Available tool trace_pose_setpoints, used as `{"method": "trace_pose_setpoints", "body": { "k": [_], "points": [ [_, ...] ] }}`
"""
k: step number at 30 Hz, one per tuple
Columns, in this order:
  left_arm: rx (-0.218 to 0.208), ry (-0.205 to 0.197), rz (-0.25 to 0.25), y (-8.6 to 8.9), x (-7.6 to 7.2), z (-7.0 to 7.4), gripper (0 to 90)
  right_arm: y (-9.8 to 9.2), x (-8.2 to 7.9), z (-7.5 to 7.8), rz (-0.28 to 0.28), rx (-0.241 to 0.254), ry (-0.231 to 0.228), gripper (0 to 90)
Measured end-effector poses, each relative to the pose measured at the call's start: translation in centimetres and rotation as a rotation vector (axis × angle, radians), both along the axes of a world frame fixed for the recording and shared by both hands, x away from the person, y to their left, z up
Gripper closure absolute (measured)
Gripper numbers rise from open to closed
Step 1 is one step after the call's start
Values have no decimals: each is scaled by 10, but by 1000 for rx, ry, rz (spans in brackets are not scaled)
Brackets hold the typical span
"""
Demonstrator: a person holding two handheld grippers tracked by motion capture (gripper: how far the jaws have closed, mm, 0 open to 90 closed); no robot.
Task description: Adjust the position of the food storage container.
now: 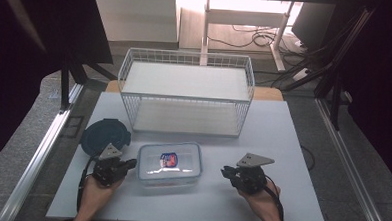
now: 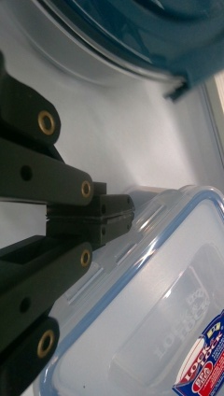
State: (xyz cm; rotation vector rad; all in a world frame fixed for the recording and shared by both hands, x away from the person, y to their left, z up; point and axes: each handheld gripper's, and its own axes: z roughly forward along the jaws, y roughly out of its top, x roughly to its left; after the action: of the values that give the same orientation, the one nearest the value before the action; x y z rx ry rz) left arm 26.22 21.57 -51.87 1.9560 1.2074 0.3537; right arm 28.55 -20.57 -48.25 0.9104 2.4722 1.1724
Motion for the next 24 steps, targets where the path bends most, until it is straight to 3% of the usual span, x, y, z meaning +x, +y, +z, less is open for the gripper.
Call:
{"method": "trace_pose_setpoints", "body": {
  "k": [5,11,13,15,24],
  "points": [
    [-11,4,-28,-13,11,0,900,9,17,-4,-13,15,24,872],
    [-30,7,-61,-28,19,0,900,20,35,-11,-39,5,57,866],
    [-28,6,-66,-31,20,0,900,20,36,-12,-37,1,62,861],
    [-29,6,-82,-37,23,0,900,18,35,-17,-49,-40,70,856],
    [-53,18,-101,-44,26,0,900,12,25,-16,-61,-67,86,887]
  ]
}}
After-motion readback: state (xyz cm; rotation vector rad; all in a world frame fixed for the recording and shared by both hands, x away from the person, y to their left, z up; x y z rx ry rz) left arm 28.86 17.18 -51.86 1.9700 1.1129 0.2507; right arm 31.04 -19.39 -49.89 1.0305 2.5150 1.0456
